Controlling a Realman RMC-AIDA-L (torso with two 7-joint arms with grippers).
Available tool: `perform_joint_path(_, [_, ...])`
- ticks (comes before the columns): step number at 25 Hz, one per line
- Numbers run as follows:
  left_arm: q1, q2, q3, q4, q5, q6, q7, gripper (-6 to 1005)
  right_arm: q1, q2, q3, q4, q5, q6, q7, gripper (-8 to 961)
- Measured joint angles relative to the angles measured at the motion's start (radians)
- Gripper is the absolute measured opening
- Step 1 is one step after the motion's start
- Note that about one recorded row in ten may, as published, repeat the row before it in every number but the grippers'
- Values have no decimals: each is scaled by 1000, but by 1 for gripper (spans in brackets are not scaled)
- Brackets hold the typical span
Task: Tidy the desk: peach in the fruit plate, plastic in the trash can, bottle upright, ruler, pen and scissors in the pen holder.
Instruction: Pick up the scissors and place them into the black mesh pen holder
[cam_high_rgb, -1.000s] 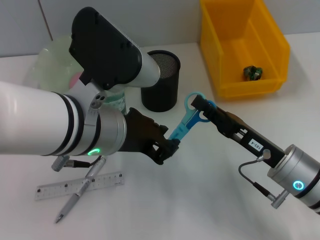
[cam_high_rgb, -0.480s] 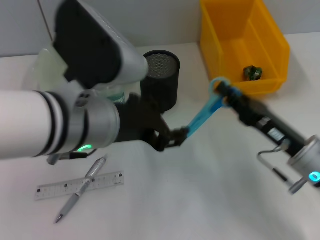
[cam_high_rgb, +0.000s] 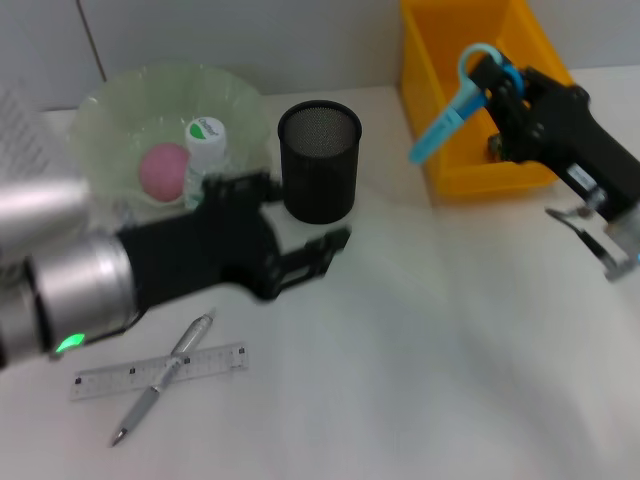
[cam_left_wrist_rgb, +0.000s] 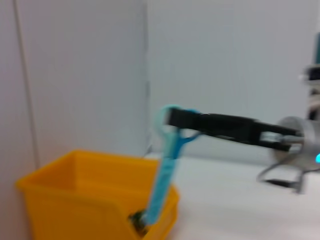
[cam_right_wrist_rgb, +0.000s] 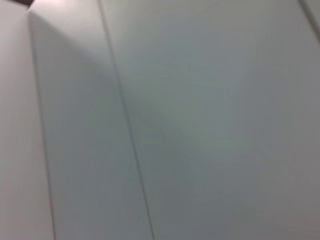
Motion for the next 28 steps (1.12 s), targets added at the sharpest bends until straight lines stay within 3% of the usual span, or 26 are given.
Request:
perform_joint_path(1, [0,0,0,0,0,0,0,613,19,0,-2,-5,-3,12,-7,83])
perform_joint_path(3, [-45,-1,-84,-256,-180,156,245,612,81,1,-5,1,-10,59,-85,83])
perform_joint_path(8, [-84,-2,-142,-426,-249,245,360,610,121,2,-5,25,-10,107,-145,83])
perform_joint_path(13, [-98,-2,-163,-480,-260,271,394,608,176,3,-27,49,-11,183,-227,82])
perform_joint_path(14, [-137,-2,-188,-593,-285,313,457,609,191,3,-28,66,-11,199,-269,82])
perform_joint_path(28, [-168,-2,-191,-650,-291,328,469,604,233,7,-28,123,-8,308,-406,82])
